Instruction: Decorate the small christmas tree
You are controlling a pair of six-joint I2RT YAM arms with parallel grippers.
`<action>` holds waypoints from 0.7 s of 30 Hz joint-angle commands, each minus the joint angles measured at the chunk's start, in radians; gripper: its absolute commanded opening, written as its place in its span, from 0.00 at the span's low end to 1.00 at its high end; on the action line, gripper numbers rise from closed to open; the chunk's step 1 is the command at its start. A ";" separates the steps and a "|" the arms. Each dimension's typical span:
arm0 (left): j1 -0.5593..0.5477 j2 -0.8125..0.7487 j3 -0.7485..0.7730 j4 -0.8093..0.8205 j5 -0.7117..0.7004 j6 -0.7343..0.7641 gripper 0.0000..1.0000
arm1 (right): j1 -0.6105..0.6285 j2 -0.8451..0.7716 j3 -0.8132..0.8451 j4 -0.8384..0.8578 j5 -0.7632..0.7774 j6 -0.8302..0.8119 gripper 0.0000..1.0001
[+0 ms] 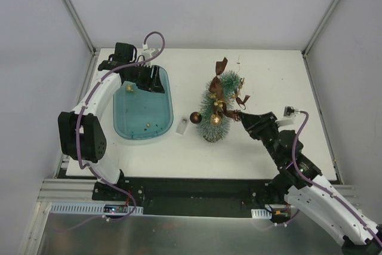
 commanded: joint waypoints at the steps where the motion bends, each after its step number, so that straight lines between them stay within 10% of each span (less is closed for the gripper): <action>1: -0.007 -0.046 -0.005 0.015 -0.005 -0.016 0.47 | -0.004 0.007 -0.001 0.085 -0.030 -0.012 0.09; 21: -0.012 -0.044 0.000 0.015 -0.006 -0.022 0.47 | -0.004 0.020 -0.057 0.139 -0.066 0.009 0.08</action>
